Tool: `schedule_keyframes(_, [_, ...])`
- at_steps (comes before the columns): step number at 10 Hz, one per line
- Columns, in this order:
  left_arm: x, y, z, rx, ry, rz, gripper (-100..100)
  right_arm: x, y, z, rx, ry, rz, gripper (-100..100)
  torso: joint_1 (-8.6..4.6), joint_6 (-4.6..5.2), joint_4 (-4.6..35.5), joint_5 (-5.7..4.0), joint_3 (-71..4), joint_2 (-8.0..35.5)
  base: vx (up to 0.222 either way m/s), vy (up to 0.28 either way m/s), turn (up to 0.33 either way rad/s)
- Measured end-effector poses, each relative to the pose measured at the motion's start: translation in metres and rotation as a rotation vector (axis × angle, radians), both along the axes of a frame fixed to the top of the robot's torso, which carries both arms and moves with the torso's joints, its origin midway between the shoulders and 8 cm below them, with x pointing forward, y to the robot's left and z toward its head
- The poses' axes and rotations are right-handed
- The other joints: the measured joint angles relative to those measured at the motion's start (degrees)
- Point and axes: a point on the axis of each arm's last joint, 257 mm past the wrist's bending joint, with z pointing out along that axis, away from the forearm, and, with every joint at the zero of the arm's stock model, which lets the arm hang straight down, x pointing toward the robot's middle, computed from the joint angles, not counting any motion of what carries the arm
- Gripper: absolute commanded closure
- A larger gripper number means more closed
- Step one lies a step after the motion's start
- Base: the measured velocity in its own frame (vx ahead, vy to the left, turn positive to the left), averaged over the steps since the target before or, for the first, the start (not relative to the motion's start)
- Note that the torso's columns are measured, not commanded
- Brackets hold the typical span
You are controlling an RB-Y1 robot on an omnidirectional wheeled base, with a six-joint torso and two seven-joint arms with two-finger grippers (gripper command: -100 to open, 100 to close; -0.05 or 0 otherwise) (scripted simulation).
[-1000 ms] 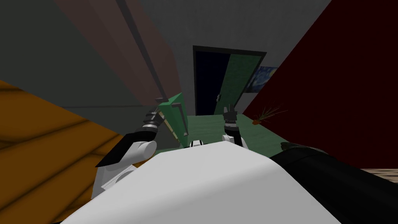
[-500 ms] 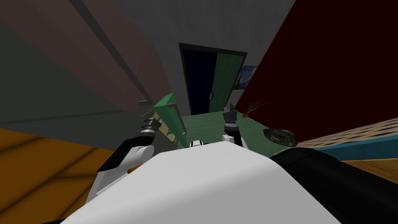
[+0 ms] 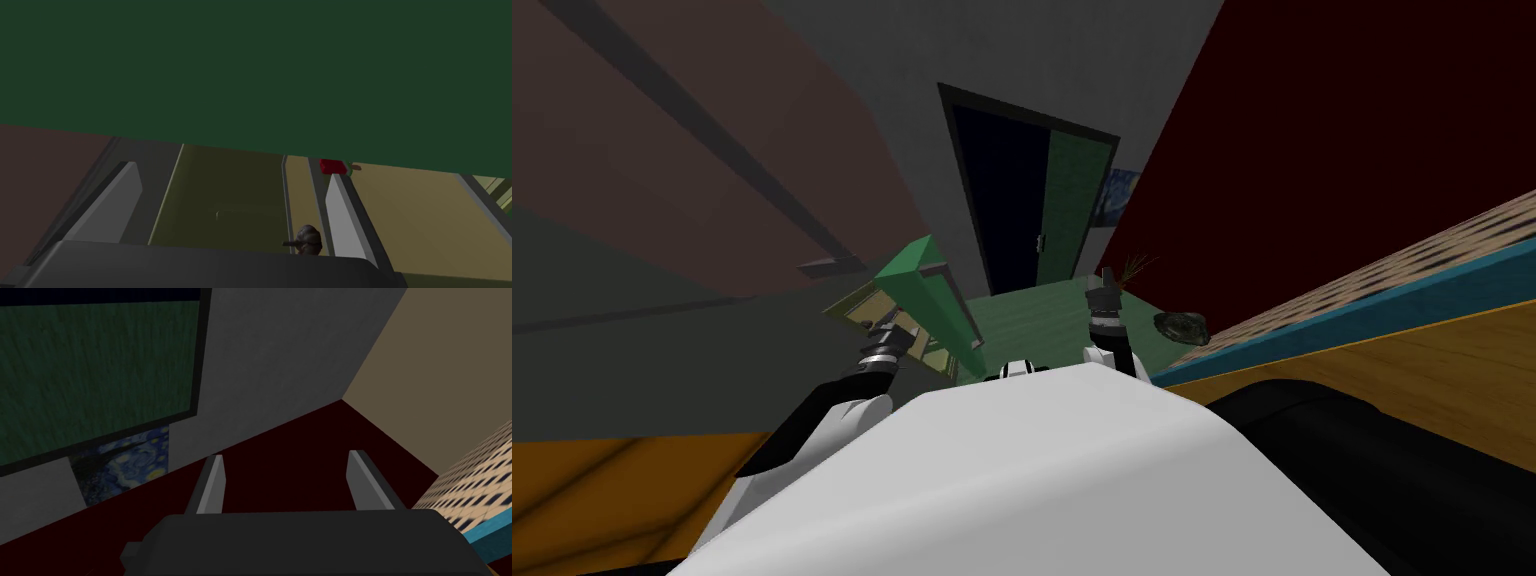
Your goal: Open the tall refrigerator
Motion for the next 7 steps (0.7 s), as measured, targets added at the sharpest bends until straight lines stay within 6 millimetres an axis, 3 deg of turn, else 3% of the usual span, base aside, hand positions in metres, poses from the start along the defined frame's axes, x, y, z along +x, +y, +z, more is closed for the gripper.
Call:
schedule_keyframes(2, [-0.025,0.038,-0.026,-0.031,0.037,0.061,-100,0.000,0.000,0.000,0.000,0.000,0.000,0,-0.79,0.01,0.3,-0.31,0.5,0.8,-0.042,-0.086,-0.423])
schedule_keyframes(5, [-0.072,0.097,-0.058,-0.079,0.080,0.166,-100,0.000,0.000,0.000,0.001,-0.001,0.000,0,-0.53,-0.01,0.3,-0.23,0.4,0.7,-0.066,-0.114,-0.409])
schedule_keyframes(6, [-0.094,0.115,-0.071,-0.097,0.093,0.204,-100,0.000,0.000,0.000,0.000,0.000,0.000,0,-0.25,-0.02,0.2,-0.15,0.3,0.5,-0.003,-0.011,-0.105])
schedule_keyframes(7, [-0.103,0.121,-0.079,-0.106,0.103,0.230,-100,0.000,0.000,0.000,0.000,0.000,0.000,0,-0.09,-0.06,0.2,-0.10,0.2,0.3,-0.017,-0.104,-0.296])
